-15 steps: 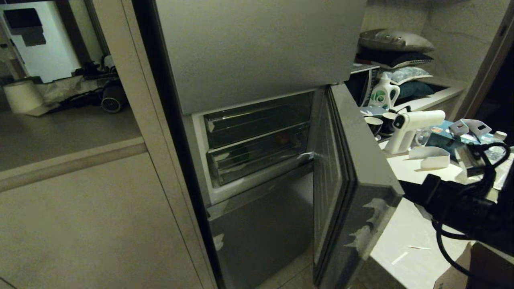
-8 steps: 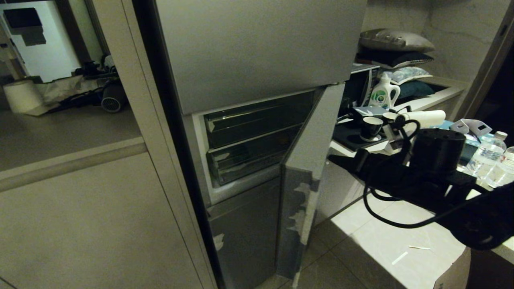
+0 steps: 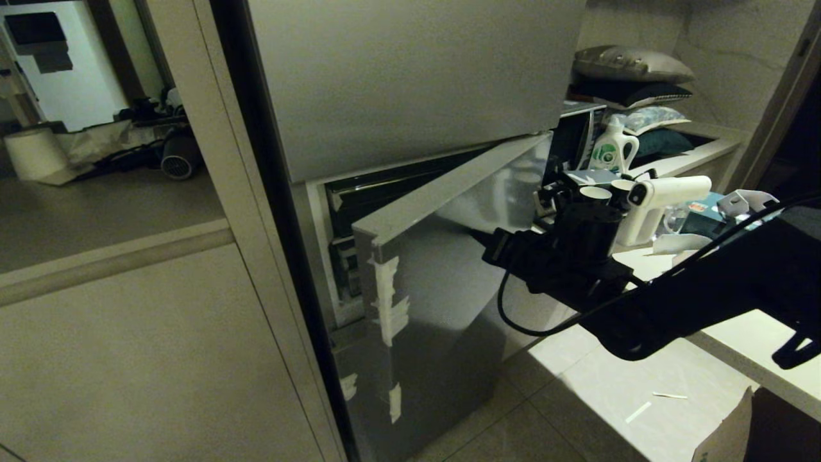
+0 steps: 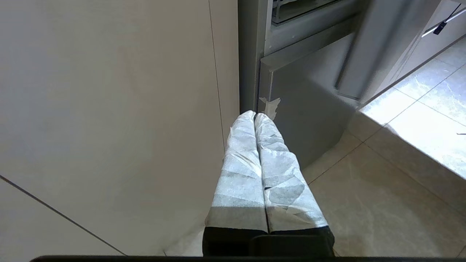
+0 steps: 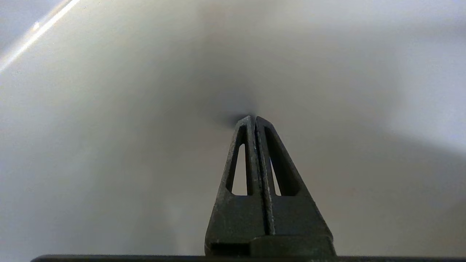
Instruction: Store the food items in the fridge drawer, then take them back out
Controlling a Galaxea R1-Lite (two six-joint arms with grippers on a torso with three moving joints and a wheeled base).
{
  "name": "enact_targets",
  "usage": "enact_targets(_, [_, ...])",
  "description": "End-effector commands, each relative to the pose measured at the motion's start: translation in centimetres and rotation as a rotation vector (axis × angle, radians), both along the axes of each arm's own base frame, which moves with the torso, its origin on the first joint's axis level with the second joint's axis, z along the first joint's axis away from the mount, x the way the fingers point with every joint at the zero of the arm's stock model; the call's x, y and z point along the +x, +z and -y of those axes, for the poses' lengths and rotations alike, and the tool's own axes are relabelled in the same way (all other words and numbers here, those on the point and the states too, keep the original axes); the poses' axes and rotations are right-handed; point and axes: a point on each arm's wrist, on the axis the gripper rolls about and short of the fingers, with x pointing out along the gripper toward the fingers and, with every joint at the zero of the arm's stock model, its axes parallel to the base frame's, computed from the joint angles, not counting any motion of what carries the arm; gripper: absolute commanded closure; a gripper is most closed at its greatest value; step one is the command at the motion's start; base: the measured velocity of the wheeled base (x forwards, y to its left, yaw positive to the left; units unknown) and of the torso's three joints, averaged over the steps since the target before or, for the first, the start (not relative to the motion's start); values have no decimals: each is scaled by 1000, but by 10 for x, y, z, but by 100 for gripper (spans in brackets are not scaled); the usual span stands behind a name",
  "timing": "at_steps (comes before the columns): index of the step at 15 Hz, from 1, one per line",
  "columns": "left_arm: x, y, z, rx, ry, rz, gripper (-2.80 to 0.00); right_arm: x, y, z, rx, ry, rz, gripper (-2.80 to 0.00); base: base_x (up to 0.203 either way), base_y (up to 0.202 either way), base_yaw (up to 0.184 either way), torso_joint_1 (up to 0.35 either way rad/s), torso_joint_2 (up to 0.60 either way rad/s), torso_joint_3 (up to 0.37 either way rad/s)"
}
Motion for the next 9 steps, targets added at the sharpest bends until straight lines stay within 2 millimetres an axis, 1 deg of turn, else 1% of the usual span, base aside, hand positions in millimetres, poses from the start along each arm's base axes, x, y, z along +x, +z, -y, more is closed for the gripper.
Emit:
enact_targets(1, [0,0,0,-1,0,-2,0,26,-35,-14,-67,-27,48,0,0,0,0,0,0,0])
enact_targets(2, [0,0,0,0,0,-2,0,36,-39,-19,-104,-46,108,0,0,0,0,0,0,0])
enact_targets(3, [0,0,0,0,0,-2,0,42,-39,-21,-123,-59,153,0,0,0,0,0,0,0])
enact_targets(5, [0,0,0,0,0,-2,0,49,-34,-25,-115,-69,199,0,0,0,0,0,0,0])
enact_targets(7, [0,0,0,0,0,-2,0,59,-36,-29,-105,-74,221,0,0,0,0,0,0,0])
enact_targets(9, [0,0,0,0,0,-2,0,59,-36,-29,-103,-86,220,0,0,0,0,0,0,0])
